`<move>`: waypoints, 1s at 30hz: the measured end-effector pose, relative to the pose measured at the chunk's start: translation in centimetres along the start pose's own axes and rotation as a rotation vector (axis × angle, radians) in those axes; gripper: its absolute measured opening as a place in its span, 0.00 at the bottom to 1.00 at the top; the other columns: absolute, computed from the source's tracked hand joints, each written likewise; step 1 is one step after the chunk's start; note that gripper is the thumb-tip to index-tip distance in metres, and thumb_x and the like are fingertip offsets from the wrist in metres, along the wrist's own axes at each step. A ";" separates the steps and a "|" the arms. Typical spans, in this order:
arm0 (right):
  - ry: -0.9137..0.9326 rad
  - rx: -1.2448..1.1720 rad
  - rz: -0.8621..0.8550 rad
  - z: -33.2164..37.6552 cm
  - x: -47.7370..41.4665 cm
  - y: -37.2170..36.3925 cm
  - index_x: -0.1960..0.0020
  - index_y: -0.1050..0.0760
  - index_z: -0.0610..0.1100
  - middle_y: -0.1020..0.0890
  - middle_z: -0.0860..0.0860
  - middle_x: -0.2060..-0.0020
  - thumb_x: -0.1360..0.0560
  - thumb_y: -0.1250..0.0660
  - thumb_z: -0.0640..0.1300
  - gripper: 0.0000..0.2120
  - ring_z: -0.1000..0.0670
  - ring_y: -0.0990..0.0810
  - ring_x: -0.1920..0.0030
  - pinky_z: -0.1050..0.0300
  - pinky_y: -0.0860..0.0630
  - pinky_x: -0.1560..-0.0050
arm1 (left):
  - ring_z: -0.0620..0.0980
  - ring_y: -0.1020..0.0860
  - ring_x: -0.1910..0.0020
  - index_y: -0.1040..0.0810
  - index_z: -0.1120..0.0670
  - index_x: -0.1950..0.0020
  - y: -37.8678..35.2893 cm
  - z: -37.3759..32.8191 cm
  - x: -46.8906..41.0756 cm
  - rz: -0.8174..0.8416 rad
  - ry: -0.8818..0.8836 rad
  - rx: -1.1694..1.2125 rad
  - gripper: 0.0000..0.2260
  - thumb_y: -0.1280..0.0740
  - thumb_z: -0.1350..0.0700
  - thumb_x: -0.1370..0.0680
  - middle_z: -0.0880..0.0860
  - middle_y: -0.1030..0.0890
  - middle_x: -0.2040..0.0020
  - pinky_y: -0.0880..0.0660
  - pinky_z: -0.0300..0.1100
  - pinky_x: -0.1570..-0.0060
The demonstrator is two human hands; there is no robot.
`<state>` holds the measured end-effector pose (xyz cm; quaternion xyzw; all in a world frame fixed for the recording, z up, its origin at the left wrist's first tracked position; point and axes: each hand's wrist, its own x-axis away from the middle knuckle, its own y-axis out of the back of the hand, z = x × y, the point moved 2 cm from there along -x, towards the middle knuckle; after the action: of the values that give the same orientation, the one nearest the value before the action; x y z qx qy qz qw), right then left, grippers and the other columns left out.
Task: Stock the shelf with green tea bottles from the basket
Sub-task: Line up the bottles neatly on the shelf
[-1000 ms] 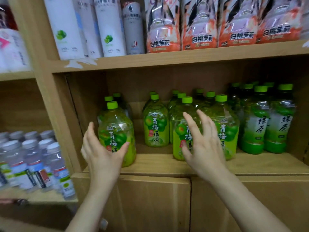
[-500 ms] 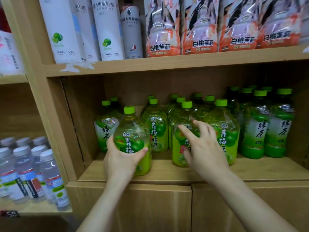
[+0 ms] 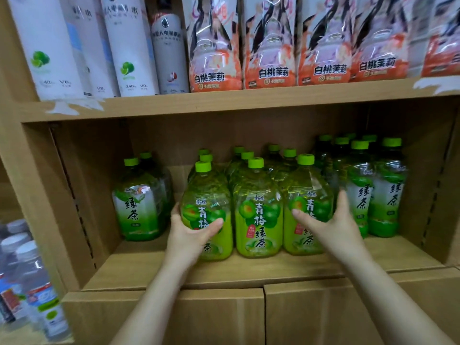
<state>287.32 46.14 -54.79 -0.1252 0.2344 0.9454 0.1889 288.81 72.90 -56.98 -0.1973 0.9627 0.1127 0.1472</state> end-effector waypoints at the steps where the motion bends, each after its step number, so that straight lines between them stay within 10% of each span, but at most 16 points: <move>1: -0.040 -0.039 0.059 -0.3 -0.2 -0.2 0.22 0.57 0.46 0.43 0.45 0.23 0.33 0.25 0.54 0.53 0.43 0.42 0.25 0.48 0.40 0.29 | 0.49 0.21 0.45 0.35 0.49 0.31 0.2 0.0 -0.4 0.047 0.034 0.085 0.43 0.21 0.48 0.43 0.49 0.20 0.44 0.25 0.49 0.43; 11: 0.068 0.149 -0.012 -1.3 -1.0 -2.5 0.25 0.51 0.45 0.23 0.43 0.37 0.38 0.25 0.62 0.53 0.39 0.23 0.40 0.49 0.25 0.48 | 0.48 0.16 0.57 0.26 0.53 0.40 1.1 0.2 -1.8 0.140 0.067 0.219 0.24 0.24 0.61 0.34 0.54 0.16 0.52 0.21 0.38 0.65; 20: 0.032 0.081 0.100 -2.2 -2.6 -2.0 0.26 0.52 0.50 0.29 0.43 0.34 0.42 0.24 0.64 0.56 0.41 0.26 0.36 0.42 0.27 0.37 | 0.52 0.19 0.48 0.32 0.51 0.32 0.8 0.6 -1.6 0.074 0.048 0.273 0.35 0.23 0.62 0.36 0.53 0.18 0.46 0.23 0.48 0.49; 30: -0.042 -0.018 0.066 -2.0 -2.0 -2.1 0.25 0.49 0.46 0.27 0.46 0.33 0.37 0.22 0.55 0.51 0.43 0.28 0.34 0.46 0.29 0.35 | 0.52 0.21 0.45 0.32 0.46 0.33 1.2 0.0 -1.0 0.162 0.117 0.253 0.33 0.28 0.41 0.36 0.51 0.19 0.43 0.25 0.53 0.41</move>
<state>290.32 46.30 -56.71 -0.0992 0.2256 0.9556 0.1615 289.24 74.29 -56.42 -0.1052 0.9888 -0.0099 0.1051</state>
